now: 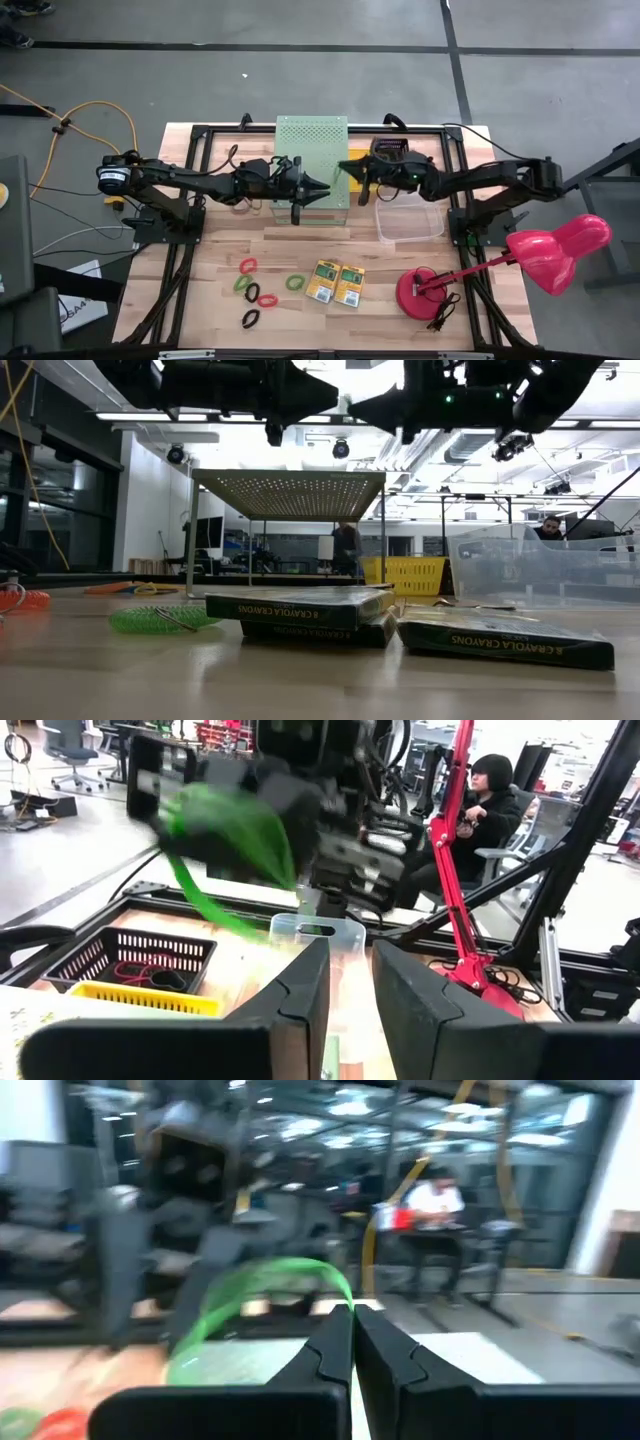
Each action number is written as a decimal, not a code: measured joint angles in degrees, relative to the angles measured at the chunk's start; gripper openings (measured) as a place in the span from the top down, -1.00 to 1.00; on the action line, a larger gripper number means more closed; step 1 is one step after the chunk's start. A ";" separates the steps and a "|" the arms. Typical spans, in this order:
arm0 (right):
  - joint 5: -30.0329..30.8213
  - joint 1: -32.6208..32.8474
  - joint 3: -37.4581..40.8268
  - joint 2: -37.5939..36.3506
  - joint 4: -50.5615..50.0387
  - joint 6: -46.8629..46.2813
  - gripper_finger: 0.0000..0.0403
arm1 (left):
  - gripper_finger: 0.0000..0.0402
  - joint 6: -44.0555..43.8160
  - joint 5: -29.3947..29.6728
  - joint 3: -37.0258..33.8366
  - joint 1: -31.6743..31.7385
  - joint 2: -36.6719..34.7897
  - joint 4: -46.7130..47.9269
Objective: Pick & Place Office Desk Supplies
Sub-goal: Put the green rubber band into the black bin
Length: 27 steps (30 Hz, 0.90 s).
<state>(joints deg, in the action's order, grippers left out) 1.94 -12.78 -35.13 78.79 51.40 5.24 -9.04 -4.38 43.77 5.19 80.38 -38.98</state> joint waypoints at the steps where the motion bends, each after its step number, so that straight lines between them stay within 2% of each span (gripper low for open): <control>1: 2.00 -0.26 -0.04 -0.75 -0.71 0.56 0.99 | 0.63 0.00 -0.02 0.00 0.00 0.00 0.03; 11: 17.23 -2.88 -0.05 -7.88 -13.15 2.64 0.99 | 0.63 0.02 -0.02 0.00 -0.07 0.00 0.02; 19: 27.19 -4.67 -0.03 -9.90 -24.60 2.60 0.99 | 0.63 0.04 -0.04 0.00 -0.07 0.00 0.02; 24: 33.95 -4.68 -0.03 -9.93 -35.10 -0.88 0.99 | 0.63 0.04 -0.04 0.00 -0.07 0.00 0.05; 27: 35.88 -5.64 -0.03 -9.93 -41.62 -4.49 0.99 | 0.63 0.07 0.00 0.00 -0.07 0.00 0.02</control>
<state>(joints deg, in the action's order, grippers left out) 37.82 -18.42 -35.16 68.86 9.78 0.75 -8.97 -4.38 43.77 5.13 80.38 -38.96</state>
